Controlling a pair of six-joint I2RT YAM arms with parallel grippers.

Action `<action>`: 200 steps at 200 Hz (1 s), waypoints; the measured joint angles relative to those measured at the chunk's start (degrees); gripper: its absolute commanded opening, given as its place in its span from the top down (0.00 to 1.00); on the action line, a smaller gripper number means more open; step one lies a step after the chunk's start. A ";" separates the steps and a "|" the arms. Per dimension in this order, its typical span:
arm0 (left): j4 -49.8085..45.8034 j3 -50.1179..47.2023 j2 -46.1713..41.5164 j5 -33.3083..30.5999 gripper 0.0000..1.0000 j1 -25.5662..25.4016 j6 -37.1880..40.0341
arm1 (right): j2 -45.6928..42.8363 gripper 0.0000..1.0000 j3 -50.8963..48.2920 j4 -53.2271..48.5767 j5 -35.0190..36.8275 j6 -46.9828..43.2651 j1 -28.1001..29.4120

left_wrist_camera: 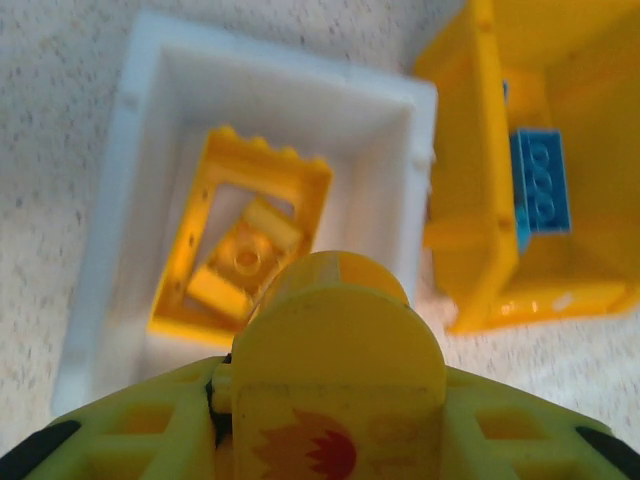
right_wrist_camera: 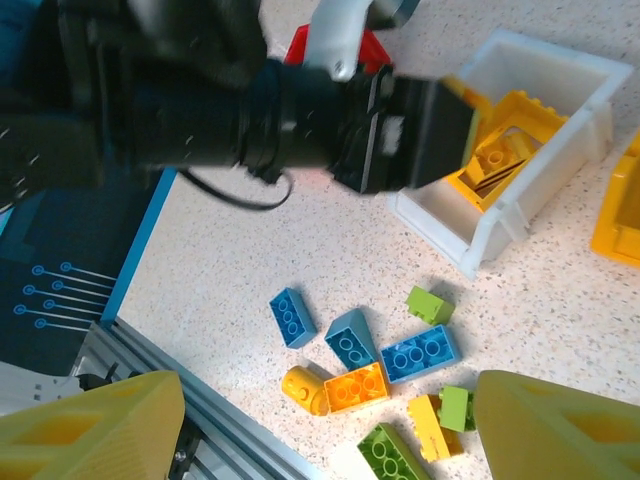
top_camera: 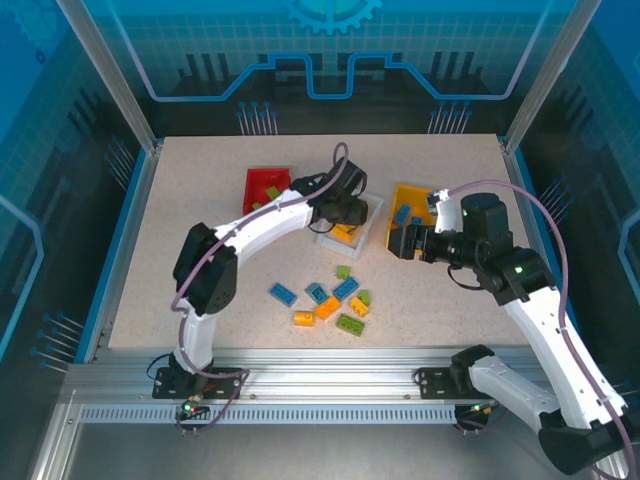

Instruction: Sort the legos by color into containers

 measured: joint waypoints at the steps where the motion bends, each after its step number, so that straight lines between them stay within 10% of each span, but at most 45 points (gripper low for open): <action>1: 0.00 0.42 0.37 0.02 0.66 0.11 0.04 | 0.04 0.23 0.00 0.04 -0.04 0.02 0.00; 118: -5.07 12.74 12.15 2.99 0.34 2.21 1.16 | 0.63 0.23 -2.32 3.34 0.17 -0.35 1.03; 200: 0.52 -9.57 -20.02 2.67 0.31 1.81 -2.95 | -1.29 0.27 -6.45 -2.16 14.67 -1.51 15.04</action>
